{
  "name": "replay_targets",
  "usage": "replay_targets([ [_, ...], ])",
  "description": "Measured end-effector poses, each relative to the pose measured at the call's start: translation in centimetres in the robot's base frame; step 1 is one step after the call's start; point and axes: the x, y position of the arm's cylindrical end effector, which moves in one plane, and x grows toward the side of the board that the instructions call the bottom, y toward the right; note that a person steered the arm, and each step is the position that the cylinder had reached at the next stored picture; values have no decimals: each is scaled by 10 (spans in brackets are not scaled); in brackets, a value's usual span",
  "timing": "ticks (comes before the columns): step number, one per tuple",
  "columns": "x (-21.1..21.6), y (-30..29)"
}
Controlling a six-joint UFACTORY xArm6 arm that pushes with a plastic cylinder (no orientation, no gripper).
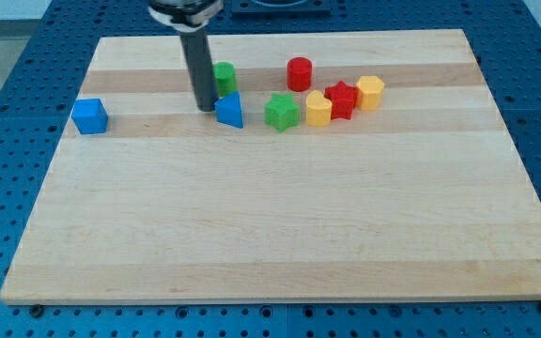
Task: Slide the blue cube towards the left side of the blue triangle
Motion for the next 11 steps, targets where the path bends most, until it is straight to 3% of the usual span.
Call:
replay_targets([
  [3,-6,-4],
  [4,3,-52],
  [6,77,-96],
  [7,84,-164],
  [8,77,-211],
  [11,1,-165],
])
